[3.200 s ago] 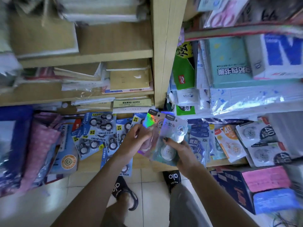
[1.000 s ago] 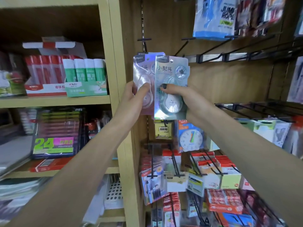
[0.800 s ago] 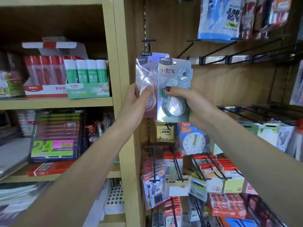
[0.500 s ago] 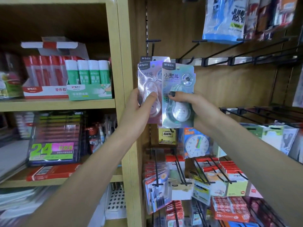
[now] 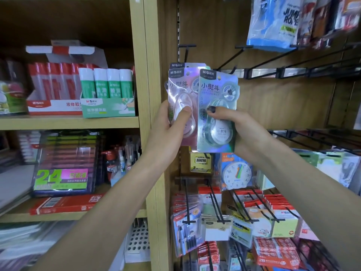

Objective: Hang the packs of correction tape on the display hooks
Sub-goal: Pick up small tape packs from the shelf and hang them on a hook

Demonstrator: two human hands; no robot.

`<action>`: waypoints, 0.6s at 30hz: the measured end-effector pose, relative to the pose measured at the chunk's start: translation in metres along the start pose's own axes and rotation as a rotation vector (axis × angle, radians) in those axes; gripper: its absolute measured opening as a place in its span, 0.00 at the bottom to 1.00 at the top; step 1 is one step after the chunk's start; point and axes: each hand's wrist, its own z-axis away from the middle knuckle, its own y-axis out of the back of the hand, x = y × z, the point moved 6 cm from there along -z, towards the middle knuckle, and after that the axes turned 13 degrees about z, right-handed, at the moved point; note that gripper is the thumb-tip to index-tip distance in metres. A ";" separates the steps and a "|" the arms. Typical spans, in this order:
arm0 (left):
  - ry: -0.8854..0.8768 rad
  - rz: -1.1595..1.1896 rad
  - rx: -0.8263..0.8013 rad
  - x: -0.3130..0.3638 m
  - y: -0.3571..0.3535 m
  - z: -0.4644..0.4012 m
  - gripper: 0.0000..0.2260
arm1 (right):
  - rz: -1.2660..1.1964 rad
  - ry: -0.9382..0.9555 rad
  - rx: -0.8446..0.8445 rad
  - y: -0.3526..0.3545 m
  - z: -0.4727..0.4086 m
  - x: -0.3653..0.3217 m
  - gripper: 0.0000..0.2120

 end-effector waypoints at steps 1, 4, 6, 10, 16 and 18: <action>-0.003 0.006 -0.005 0.001 -0.001 0.000 0.05 | -0.016 0.001 -0.004 0.000 0.000 -0.001 0.10; 0.000 0.005 -0.001 0.004 -0.003 0.001 0.05 | -0.037 -0.007 -0.020 -0.001 0.000 -0.004 0.07; 0.001 -0.009 0.008 0.004 -0.003 0.000 0.05 | -0.041 -0.012 -0.022 -0.001 -0.001 -0.004 0.06; 0.007 -0.009 0.028 0.006 -0.001 -0.002 0.06 | -0.076 -0.031 -0.024 -0.001 -0.003 -0.001 0.06; 0.096 -0.055 0.052 0.002 -0.002 -0.007 0.18 | -0.080 -0.112 -0.007 0.000 -0.007 0.004 0.10; 0.127 -0.047 0.052 -0.001 -0.004 -0.008 0.16 | -0.093 -0.112 -0.025 0.001 -0.006 0.004 0.05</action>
